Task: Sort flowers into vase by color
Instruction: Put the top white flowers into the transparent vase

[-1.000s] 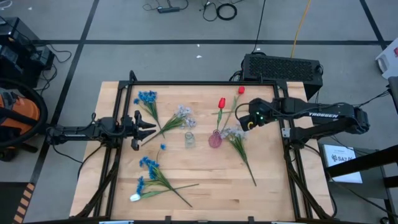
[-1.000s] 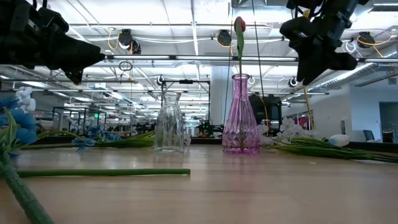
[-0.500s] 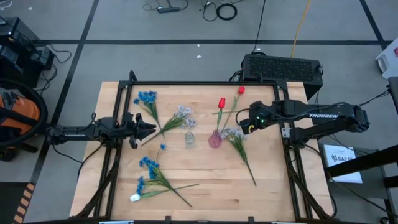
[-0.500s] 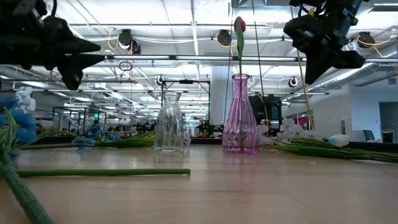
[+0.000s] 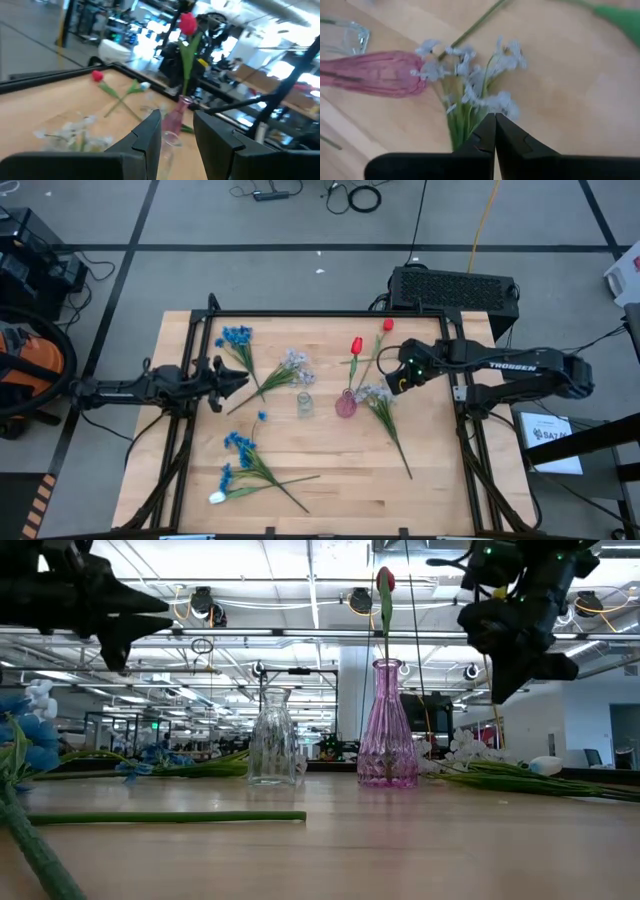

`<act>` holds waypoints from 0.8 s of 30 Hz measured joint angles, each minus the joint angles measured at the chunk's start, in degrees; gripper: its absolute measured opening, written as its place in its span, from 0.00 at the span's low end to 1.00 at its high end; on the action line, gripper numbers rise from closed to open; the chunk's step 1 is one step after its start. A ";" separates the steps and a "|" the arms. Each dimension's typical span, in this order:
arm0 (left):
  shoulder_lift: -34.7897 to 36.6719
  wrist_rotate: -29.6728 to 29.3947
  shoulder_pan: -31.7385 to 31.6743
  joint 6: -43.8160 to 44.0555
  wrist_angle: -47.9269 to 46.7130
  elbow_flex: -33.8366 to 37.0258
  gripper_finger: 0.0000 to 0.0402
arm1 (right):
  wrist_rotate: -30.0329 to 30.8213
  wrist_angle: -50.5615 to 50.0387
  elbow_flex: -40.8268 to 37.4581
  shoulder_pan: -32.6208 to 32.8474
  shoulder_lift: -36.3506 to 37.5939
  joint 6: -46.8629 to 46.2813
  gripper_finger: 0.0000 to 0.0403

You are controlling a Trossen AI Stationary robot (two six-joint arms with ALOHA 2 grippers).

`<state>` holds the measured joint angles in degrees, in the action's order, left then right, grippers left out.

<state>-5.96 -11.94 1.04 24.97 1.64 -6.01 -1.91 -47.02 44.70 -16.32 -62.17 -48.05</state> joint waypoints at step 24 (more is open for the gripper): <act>-53.10 -27.54 7.99 14.42 -14.40 -33.65 0.30 | -18.49 1.88 -0.14 -35.36 -0.07 47.03 0.00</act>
<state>-59.06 -39.48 9.04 39.39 -12.77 -39.66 -20.40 -45.15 44.56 -51.68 -62.24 -1.01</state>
